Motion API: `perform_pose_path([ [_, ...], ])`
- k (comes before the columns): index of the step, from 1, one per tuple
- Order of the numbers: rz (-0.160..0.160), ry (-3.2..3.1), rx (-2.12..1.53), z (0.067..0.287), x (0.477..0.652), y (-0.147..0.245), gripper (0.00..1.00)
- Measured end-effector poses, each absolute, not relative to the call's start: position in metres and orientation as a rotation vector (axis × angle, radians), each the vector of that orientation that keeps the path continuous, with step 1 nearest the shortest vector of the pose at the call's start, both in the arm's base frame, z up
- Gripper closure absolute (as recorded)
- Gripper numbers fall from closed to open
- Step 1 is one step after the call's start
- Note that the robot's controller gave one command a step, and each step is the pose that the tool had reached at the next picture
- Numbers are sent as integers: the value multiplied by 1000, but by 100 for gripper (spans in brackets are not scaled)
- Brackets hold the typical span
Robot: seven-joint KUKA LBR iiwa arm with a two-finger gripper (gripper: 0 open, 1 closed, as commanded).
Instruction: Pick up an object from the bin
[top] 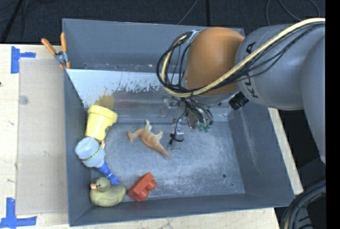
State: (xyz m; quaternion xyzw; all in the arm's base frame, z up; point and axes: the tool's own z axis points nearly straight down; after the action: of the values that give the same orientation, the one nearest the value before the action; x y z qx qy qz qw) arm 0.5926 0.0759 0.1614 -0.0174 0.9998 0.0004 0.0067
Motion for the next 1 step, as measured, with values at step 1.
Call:
perform_pose_path([
  [1, 3, 3144, 7, 96, 601, 87, 0],
])
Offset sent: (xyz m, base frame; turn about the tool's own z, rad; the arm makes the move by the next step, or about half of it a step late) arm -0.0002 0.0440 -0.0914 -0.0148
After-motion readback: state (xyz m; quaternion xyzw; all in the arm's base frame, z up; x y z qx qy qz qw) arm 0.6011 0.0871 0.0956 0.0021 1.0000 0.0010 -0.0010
